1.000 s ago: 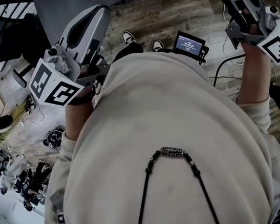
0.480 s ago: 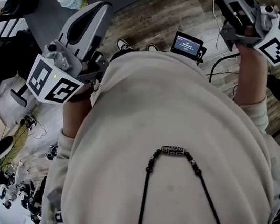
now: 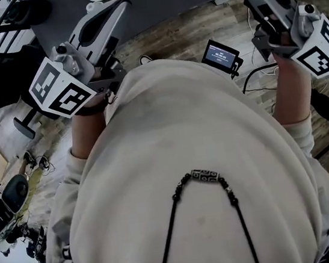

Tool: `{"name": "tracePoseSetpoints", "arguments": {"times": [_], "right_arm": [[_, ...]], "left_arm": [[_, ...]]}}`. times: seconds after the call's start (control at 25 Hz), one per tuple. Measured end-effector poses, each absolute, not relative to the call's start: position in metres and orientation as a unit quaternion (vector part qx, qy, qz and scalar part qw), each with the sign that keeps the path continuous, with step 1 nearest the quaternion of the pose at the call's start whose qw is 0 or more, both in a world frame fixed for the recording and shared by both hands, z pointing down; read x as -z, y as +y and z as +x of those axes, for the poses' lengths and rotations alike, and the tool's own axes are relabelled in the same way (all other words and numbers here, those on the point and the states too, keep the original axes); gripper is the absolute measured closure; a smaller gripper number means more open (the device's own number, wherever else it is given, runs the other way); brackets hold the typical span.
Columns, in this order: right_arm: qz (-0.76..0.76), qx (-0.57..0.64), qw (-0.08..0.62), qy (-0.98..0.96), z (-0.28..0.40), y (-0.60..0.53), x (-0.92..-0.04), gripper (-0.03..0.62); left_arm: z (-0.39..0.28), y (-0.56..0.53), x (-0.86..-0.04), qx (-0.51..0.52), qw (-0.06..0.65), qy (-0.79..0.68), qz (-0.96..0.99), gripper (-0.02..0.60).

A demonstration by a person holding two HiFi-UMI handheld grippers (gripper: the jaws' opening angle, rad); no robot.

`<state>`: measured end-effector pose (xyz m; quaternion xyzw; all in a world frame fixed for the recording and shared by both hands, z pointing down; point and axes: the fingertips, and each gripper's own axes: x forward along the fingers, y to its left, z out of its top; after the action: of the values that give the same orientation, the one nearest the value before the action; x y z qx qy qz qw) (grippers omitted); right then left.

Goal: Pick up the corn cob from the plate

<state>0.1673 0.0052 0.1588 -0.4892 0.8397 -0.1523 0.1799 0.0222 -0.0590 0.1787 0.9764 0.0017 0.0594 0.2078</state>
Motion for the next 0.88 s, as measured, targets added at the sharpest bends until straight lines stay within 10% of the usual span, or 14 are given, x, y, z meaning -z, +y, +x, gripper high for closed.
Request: {"name": "tracePoseSetpoints", "arguments": {"times": [0.88], "right_arm": [[-0.470, 0.192, 0.133, 0.851, 0.135, -0.011, -0.196, 0.579]], "left_arm": [[-0.009, -0.064, -0.226, -0.044, 0.256, -0.007, 0.966, 0.581]]}}
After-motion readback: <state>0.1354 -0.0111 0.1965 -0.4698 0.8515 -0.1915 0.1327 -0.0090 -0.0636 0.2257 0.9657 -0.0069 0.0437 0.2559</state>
